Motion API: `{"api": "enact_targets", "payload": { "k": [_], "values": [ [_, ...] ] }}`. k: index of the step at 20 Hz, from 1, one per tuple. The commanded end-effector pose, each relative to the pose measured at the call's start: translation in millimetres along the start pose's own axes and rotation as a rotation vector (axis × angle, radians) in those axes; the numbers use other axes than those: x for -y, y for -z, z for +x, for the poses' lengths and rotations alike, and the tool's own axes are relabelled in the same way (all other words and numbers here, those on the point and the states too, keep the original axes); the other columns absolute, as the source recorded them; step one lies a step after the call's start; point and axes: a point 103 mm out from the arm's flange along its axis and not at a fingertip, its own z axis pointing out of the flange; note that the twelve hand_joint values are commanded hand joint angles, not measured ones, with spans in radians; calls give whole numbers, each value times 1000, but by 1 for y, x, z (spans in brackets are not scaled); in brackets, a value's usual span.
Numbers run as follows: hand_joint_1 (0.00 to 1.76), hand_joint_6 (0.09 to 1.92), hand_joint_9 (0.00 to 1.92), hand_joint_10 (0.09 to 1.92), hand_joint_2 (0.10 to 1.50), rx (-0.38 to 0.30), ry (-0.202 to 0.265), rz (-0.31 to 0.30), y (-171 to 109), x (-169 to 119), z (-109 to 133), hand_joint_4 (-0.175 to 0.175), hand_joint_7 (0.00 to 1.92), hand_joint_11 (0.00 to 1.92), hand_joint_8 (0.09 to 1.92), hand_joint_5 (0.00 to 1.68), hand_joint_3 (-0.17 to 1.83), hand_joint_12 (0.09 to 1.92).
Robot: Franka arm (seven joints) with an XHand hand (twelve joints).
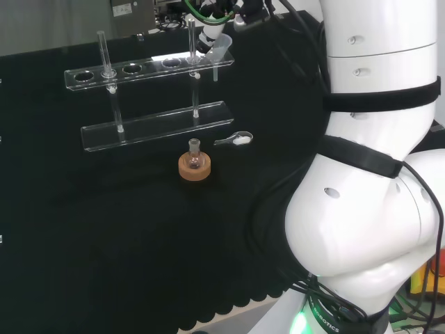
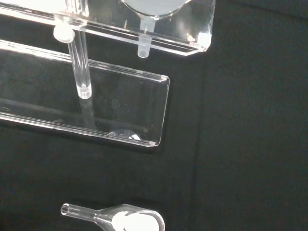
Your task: Pick up the funnel from the transparent funnel stand.
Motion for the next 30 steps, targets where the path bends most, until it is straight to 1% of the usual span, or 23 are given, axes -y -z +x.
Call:
{"api": "enact_targets", "payload": {
  "k": [1,5,13,19,22,30],
  "values": [
    [552,87,142,762,779,-2,1,10,-3,-3,-3,-4,0,101,318,2,140,1449],
    [545,87,142,764,779,-17,9,25,-11,-10,-8,-5,0,105,350,4,142,1443],
    [519,87,151,764,775,-34,16,33,-17,-17,-13,-7,0,107,395,9,145,1439],
    [507,87,173,765,773,-29,23,38,-20,-20,-11,-8,0,112,417,11,145,1438],
    [503,87,204,757,770,-31,22,34,-20,-20,-12,-11,0,148,445,17,147,1426],
    [500,87,277,760,757,-13,22,55,-20,-24,-7,-12,0,205,461,21,145,1406]
  ]
}}
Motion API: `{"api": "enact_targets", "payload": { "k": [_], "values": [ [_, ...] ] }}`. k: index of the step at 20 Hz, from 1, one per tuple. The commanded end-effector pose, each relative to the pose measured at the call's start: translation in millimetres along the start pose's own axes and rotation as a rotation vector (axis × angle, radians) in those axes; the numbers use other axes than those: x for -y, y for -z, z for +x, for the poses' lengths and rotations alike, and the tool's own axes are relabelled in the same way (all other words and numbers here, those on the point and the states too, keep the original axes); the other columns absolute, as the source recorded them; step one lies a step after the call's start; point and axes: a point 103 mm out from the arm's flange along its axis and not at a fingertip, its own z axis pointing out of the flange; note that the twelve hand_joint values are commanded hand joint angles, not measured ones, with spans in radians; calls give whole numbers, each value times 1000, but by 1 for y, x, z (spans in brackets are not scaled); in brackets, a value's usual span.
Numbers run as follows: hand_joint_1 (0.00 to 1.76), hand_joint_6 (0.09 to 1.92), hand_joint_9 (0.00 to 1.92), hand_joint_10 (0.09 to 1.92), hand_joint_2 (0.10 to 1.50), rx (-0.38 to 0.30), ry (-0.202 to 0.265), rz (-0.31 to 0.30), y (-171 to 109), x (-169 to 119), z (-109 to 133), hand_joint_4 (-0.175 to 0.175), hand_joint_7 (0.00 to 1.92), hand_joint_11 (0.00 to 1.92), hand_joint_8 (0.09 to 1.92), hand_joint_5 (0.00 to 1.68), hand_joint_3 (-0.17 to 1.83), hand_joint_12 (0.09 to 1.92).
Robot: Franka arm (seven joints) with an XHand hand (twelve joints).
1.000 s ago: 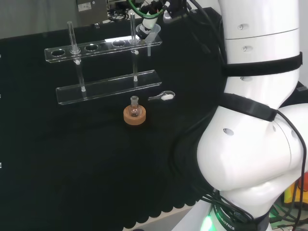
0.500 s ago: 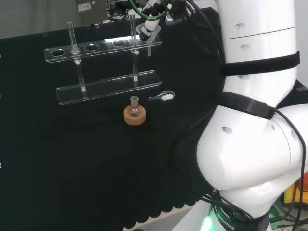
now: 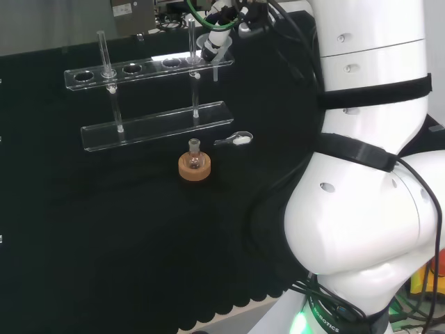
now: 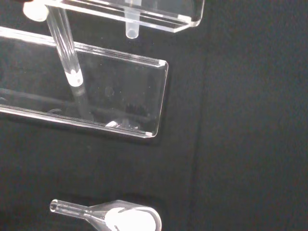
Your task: Pick up the funnel from the transparent funnel stand.
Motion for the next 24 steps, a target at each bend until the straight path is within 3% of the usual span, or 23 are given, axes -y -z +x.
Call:
{"api": "enact_targets", "payload": {
  "k": [1,7,24],
  "values": [
    [500,87,283,760,756,19,0,17,-1,-2,4,-12,0,211,461,22,145,1404],
    [496,87,357,738,747,82,-19,38,-1,-2,7,-8,0,234,454,24,143,1395],
    [531,87,483,655,769,167,-39,52,6,-2,7,-1,1,261,550,107,175,1381]
  ]
}}
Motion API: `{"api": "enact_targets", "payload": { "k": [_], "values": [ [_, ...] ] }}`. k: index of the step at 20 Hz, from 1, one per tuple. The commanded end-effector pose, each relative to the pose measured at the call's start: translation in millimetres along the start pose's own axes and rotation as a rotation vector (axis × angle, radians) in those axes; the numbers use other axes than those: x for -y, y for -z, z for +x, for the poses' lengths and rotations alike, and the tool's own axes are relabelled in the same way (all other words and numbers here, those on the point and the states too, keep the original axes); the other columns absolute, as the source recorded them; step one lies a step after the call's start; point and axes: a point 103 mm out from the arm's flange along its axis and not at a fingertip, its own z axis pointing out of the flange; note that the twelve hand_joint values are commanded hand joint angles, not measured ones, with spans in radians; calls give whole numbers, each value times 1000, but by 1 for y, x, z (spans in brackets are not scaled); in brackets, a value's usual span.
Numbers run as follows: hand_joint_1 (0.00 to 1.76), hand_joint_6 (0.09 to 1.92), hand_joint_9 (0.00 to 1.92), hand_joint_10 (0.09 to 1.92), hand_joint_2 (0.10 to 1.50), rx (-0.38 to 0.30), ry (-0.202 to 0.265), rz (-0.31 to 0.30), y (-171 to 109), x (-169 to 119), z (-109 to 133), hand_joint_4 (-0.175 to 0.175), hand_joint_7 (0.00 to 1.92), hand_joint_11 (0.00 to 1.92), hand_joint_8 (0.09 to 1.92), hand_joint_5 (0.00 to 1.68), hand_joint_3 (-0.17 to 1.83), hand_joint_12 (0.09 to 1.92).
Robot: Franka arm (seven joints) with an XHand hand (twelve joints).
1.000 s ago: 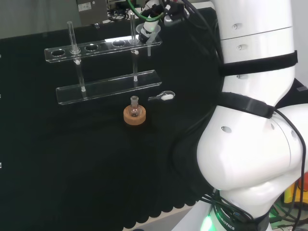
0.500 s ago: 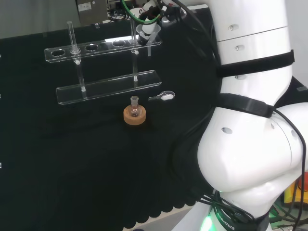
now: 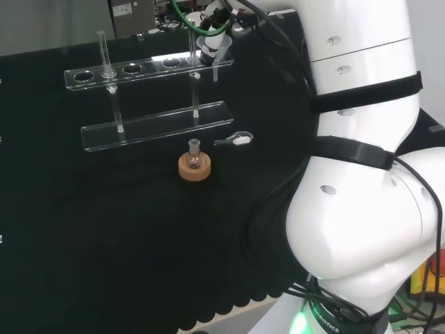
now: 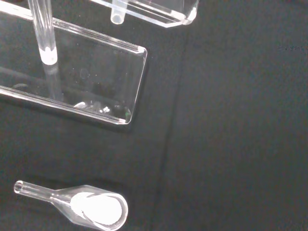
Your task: Pick up the funnel from the transparent funnel stand.
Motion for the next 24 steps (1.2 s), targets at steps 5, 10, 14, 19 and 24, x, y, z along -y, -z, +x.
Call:
{"api": "enact_targets", "payload": {
  "k": [5,10,14,19,24],
  "values": [
    [545,87,524,642,785,28,-14,1,0,0,-4,0,26,268,586,134,195,1380],
    [558,87,599,616,801,29,-19,-5,1,-1,-6,-1,144,294,624,224,230,1366],
    [570,87,668,594,803,29,-20,-3,1,-2,-7,-2,233,310,634,285,261,1356],
    [580,87,720,597,807,32,-15,-8,3,-3,-6,-3,317,320,659,323,278,1353],
    [625,87,810,594,812,48,-14,-38,7,-1,-4,0,455,352,699,483,311,1334]
  ]
}}
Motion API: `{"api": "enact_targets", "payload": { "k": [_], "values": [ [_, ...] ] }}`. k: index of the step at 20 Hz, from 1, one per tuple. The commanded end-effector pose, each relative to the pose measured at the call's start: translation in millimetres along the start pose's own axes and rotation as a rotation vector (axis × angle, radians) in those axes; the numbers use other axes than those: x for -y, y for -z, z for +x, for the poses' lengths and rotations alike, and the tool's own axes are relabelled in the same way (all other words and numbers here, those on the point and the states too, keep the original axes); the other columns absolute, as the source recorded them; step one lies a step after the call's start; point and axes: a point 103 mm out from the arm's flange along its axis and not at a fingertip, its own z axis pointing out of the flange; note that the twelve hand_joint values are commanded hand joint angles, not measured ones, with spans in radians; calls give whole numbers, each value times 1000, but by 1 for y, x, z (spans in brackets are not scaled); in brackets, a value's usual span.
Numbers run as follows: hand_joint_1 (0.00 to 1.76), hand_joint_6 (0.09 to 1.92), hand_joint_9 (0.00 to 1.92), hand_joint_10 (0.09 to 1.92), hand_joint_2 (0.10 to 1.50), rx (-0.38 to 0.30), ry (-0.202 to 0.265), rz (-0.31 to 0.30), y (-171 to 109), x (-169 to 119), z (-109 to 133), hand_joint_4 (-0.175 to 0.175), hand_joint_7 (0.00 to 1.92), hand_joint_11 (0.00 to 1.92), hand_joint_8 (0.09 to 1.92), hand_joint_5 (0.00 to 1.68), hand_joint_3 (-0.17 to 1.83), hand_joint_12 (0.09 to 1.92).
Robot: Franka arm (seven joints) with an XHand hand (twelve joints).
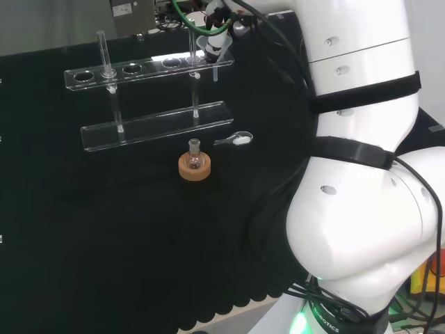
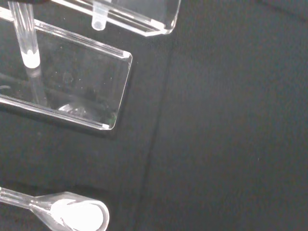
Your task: Pick up the funnel from the transparent funnel stand.
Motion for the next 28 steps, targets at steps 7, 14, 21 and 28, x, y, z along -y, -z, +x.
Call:
{"api": "enact_targets", "payload": {
  "k": [7,14,21,28],
  "values": [
    [652,159,918,581,807,20,-15,-52,11,10,-3,-2,581,412,744,588,352,1300],
    [655,197,955,572,801,14,-38,-59,24,28,-16,-5,578,430,747,588,370,1289],
    [656,380,981,549,781,-7,-66,-89,39,59,-31,-6,561,441,752,520,418,1286],
    [658,485,985,552,775,-4,-88,-130,57,105,-35,-8,560,447,755,480,435,1285]
  ]
}}
